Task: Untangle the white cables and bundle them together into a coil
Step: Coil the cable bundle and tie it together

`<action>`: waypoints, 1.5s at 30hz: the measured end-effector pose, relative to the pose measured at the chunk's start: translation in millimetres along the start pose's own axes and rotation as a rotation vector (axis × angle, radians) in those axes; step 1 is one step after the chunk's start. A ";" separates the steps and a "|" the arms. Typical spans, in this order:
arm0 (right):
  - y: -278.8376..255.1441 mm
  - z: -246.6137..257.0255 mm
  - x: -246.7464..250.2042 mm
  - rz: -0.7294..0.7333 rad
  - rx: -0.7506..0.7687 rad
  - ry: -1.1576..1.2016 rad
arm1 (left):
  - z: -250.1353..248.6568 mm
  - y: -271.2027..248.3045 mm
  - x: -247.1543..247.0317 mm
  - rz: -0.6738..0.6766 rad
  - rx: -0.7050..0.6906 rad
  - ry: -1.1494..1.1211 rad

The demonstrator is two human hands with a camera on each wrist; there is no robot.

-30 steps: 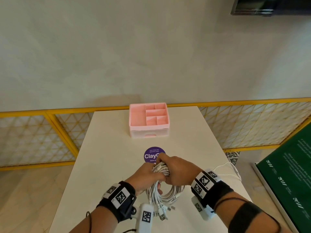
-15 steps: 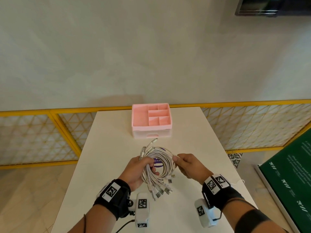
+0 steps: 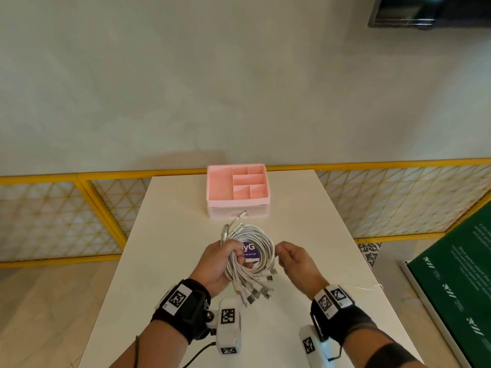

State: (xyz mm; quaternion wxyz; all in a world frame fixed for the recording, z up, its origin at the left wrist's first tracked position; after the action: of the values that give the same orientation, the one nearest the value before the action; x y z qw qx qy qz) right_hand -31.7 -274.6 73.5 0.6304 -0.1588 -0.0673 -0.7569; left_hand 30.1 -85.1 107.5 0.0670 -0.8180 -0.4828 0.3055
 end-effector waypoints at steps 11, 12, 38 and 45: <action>-34.6 -13.7 -52.5 0.230 0.074 -0.596 | -3.9 2.1 9.9 -0.408 -0.180 -0.155; -36.8 -12.9 -56.4 0.261 0.073 -0.638 | -4.5 2.2 9.4 -0.445 -0.201 -0.169; -35.5 83.2 -65.2 0.604 0.108 -0.836 | 19.3 4.7 8.3 -0.681 -0.365 0.111; -13.9 115.6 -48.5 0.710 0.130 -0.818 | 34.8 9.1 -5.4 -0.281 -0.152 0.271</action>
State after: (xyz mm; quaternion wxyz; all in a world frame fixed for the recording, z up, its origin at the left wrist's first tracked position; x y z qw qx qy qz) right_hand -19.8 -191.7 167.9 0.7781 -0.4140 -0.2957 -0.3684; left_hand 15.5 -100.8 78.2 0.1112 -0.7790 -0.6004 0.1429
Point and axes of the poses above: each hand's wrist, its own y-axis towards the middle knuckle, its own x-axis out of the back of the hand, z = x × y, the point moved 4 cm from there along y, towards the middle knuckle, and after that the axes turned 4 degrees about z, right-handed, at the moved point
